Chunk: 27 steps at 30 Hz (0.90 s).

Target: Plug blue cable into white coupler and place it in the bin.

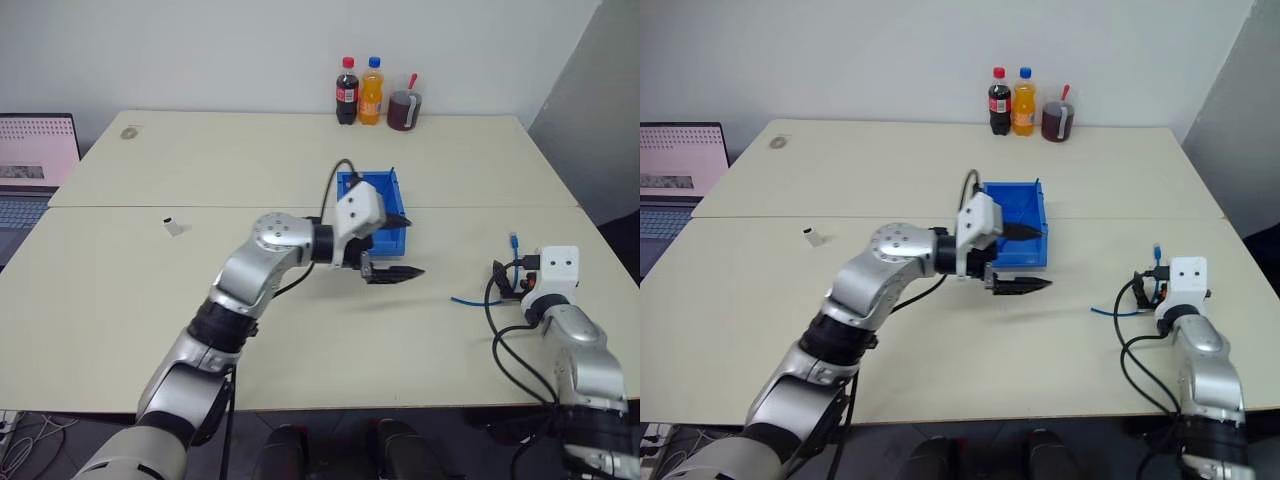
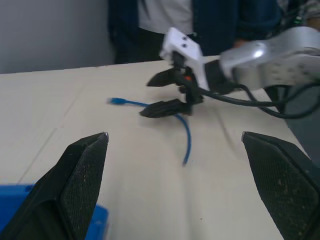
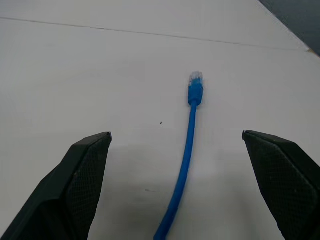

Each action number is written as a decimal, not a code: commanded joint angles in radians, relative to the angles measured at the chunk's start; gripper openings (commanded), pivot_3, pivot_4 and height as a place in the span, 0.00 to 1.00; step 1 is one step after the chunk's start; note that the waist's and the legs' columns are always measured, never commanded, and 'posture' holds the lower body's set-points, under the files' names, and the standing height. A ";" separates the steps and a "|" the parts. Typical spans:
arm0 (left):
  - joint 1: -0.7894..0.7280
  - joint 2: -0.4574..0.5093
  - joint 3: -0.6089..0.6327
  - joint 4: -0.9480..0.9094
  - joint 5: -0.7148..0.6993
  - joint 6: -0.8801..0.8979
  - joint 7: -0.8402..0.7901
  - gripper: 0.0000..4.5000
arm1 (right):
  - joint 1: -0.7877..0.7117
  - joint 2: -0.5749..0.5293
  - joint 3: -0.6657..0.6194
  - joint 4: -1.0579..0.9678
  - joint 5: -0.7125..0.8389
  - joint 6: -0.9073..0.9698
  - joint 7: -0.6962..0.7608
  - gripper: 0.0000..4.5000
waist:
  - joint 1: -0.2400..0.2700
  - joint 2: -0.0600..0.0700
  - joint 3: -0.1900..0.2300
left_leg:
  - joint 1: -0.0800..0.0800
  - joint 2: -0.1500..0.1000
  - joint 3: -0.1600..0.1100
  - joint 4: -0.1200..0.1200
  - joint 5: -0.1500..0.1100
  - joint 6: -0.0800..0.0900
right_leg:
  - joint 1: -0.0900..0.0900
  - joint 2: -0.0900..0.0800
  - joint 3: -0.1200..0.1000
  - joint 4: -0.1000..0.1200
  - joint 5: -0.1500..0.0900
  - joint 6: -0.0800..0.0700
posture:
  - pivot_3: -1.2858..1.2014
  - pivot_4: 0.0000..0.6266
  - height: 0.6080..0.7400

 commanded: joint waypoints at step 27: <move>-0.020 -0.035 0.026 0.160 0.115 -0.136 0.008 1.00 | -0.245 -0.127 0.002 0.501 0.021 -0.077 0.147 0.18 | -0.001 0.001 0.000 | -0.002 0.000 0.000 0.008 0.000 0.000 | 0.002 0.000 0.001 0.001 0.003 0.003 | 0.52 0.24 1.00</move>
